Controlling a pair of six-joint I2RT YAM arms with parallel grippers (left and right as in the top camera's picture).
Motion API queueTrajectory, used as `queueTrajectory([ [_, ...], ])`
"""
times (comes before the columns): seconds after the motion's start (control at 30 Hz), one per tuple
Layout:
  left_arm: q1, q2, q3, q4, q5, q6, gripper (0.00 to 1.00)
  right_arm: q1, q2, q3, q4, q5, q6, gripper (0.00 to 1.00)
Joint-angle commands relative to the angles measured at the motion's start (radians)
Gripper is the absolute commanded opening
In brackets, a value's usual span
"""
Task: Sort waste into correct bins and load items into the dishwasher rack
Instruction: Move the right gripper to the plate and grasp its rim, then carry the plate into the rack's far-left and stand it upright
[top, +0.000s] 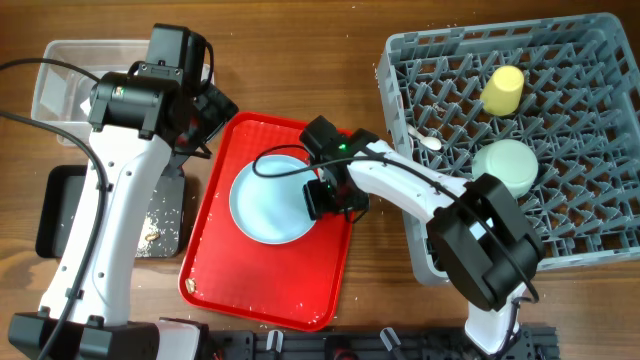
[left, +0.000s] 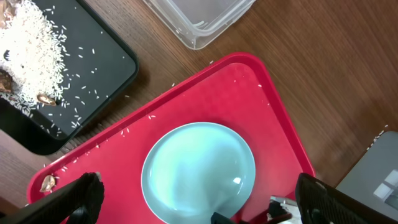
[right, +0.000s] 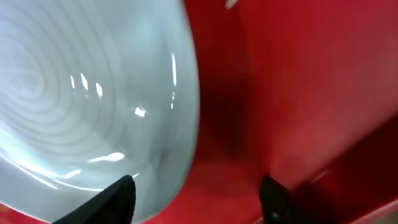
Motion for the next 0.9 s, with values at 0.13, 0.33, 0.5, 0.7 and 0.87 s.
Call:
queueTrajectory([
  [0.13, 0.003, 0.005, 0.007, 0.002, -0.017, 0.005, 1.00, -0.014, 0.019, 0.000, 0.060, -0.069, 0.228, 0.56],
  [0.33, 0.003, 0.005, 0.007, 0.002, -0.017, 0.005, 1.00, -0.001, 0.019, 0.000, 0.034, -0.008, 0.357, 0.34],
  [0.5, 0.003, 0.005, 0.007, 0.002, -0.017, 0.005, 1.00, 0.003, 0.019, 0.000, 0.055, -0.009, 0.411, 0.25],
  [0.7, 0.003, 0.005, 0.007, 0.002, -0.017, 0.005, 1.00, 0.003, 0.019, 0.000, 0.062, -0.012, 0.418, 0.19],
  [0.87, 0.003, 0.005, 0.007, 0.002, -0.017, 0.005, 1.00, 0.004, 0.019, -0.001, 0.069, -0.012, 0.433, 0.12],
])
